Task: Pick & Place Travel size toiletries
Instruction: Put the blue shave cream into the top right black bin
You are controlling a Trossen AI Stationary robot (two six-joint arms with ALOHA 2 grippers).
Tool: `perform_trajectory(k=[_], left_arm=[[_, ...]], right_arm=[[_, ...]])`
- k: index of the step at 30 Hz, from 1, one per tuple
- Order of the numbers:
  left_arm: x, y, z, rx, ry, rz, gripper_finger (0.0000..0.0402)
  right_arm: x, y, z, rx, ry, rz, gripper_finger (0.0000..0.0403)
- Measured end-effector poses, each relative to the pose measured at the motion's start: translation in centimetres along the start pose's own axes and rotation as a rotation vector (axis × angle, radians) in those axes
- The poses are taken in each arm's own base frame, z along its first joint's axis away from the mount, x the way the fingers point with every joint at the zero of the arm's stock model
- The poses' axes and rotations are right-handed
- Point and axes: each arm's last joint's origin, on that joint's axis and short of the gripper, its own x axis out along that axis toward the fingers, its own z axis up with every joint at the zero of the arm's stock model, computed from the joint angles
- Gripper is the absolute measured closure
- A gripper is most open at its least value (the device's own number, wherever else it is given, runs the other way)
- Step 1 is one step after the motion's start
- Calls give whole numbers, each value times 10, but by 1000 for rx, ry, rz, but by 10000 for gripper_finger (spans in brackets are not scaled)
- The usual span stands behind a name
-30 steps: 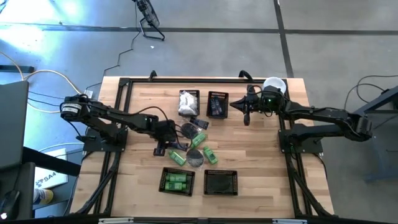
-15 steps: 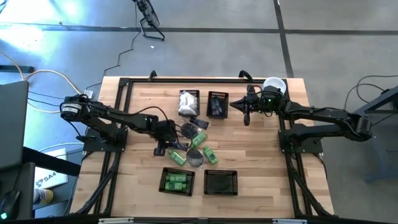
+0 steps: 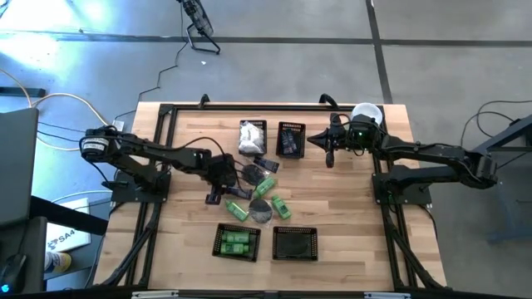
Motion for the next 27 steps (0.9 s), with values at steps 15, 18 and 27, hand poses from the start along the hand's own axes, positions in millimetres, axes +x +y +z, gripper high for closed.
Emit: perform_trajectory(k=[15, 18, 27], left_arm=[[-15, 41, -13, -59, -86, -155, 268], [-24, 47, -13, -70, -133, -135, 268], [-67, 63, 1, -181, -312, -35, 268]], right_arm=[[0, 0, 0, 0, 0, 0, 400], [0, 0, 0, -1, -3, 2, 400], [-1, 0, 11, -91, -108, 13, 400]])
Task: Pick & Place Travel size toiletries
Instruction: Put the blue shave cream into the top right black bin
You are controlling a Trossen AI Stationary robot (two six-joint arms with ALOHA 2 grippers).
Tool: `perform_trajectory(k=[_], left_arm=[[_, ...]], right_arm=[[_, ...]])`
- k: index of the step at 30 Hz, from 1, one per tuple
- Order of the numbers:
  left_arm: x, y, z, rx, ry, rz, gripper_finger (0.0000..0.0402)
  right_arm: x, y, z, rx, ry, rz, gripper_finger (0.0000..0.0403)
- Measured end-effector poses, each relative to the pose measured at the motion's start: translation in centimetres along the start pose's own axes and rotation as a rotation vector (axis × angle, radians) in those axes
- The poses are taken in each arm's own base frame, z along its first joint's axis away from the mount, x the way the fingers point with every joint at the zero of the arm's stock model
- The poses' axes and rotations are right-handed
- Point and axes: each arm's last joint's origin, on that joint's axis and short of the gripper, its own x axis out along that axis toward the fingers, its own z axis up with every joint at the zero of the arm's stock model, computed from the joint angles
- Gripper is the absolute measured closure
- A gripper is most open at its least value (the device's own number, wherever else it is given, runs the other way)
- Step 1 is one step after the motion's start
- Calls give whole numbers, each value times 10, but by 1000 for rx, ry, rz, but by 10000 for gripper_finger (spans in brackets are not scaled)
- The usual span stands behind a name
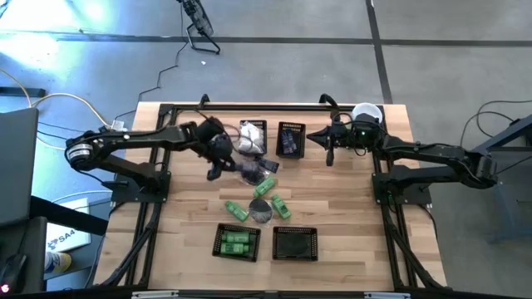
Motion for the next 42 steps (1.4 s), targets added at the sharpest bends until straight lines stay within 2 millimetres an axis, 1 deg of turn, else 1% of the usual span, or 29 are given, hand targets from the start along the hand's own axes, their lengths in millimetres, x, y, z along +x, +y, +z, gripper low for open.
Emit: perform_trajectory(k=[3, 6, 9, 11, 13, 16, 23, 26, 30, 36, 40, 42], left_arm=[[-11, -1, 18, -55, -63, 12, 268], [-20, -2, 36, -89, -117, 16, 268], [-29, -3, 51, -106, -166, 20, 268], [-34, -4, 60, -120, -192, 20, 268], [-38, -5, 66, -140, -213, 19, 268], [-43, -6, 74, -173, -238, 16, 268], [-44, -6, 75, -262, -242, 6, 268], [-44, -6, 75, -285, -241, 6, 268], [-44, -6, 74, -319, -229, 3, 268], [-36, -2, 72, -361, -195, -1, 268], [-28, 1, 70, -376, -165, -20, 268], [-26, 2, 70, -376, -161, -32, 268]], right_arm=[[0, 2, 9, -96, -91, 40, 400], [3, 9, 14, -219, -151, 69, 400], [7, 15, 17, -319, -195, 47, 400], [12, 19, 15, -363, -190, 27, 397], [17, 21, 12, -393, -177, 2, 386], [25, 22, 7, -400, -164, -33, 352], [42, 24, -2, -408, -206, -31, 239], [53, 27, -4, -423, -193, 10, 210], [70, 32, -4, -463, -180, 41, 202], [94, 34, -4, -516, -160, 45, 216], [107, 31, -3, -522, -152, 23, 223], [112, 31, -5, -521, -141, 35, 224]])
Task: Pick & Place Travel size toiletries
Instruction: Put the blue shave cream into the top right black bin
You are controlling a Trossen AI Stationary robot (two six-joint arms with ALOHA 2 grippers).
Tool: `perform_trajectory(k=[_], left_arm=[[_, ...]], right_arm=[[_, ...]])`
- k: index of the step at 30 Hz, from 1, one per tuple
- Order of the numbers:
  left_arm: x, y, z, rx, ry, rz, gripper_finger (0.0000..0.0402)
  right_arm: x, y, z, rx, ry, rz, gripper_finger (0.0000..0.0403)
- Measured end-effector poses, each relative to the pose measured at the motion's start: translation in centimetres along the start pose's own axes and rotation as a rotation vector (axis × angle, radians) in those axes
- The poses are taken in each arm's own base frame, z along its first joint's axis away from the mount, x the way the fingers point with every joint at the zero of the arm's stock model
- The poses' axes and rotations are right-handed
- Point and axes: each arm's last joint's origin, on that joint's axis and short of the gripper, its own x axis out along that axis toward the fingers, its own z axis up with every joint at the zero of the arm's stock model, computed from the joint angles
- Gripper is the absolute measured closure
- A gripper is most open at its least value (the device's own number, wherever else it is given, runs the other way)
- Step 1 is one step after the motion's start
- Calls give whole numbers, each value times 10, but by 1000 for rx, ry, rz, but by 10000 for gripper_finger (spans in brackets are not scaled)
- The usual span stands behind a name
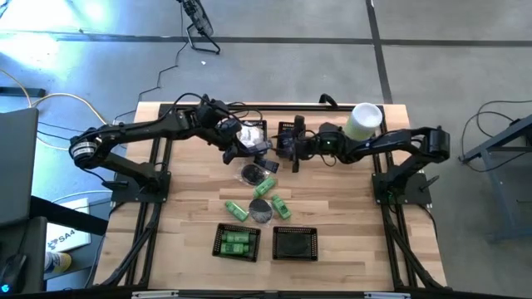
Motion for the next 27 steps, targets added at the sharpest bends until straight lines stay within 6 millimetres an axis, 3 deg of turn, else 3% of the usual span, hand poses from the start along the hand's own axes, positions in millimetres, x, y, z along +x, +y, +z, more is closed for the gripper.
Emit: perform_trajectory(k=[7, 18, 27], left_arm=[[0, 0, 0, 1, 1, -4, 268], [0, 0, 1, 11, -7, -6, 268], [0, -1, 2, 17, -11, -34, 268]], right_arm=[[4, 6, -8, -33, 65, 42, 225], [4, 7, -6, -58, 10, 82, 226], [4, 5, -5, -60, -1, 66, 269]])
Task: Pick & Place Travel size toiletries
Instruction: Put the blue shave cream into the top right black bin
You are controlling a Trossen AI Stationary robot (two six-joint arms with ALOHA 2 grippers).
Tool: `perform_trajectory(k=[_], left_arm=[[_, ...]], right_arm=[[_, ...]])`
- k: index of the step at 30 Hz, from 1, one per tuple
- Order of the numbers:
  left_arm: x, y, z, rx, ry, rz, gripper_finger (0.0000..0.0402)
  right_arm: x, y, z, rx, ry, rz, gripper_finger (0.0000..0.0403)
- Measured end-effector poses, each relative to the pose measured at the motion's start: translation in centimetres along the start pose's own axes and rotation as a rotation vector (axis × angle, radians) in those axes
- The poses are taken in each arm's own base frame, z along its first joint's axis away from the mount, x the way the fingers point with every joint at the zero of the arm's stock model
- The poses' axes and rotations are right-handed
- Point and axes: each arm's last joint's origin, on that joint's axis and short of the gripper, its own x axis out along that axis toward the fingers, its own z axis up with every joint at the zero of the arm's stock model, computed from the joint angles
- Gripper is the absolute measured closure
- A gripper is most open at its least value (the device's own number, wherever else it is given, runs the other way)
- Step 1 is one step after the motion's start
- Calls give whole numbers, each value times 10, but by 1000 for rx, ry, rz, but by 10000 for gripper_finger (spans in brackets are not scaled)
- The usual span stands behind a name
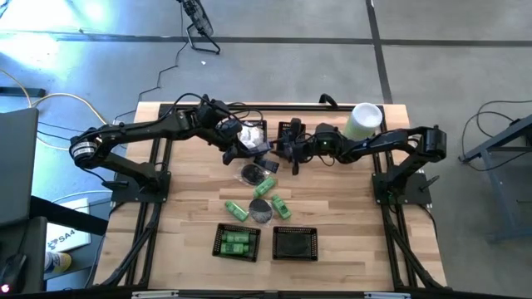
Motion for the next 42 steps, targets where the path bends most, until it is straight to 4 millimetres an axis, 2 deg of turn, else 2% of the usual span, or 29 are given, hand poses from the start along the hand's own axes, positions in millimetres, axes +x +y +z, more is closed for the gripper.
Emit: perform_trajectory(k=[23, 33, 42], left_arm=[[0, 0, 0, -3, 4, 0, 268], [0, 0, 0, 3, 0, 8, 268], [0, 1, 0, 80, -1, 16, 267]], right_arm=[[0, -1, 0, -2, 10, -23, 394], [0, -1, 0, -1, 10, -23, 399], [0, -1, 0, 1, 16, -21, 399]])
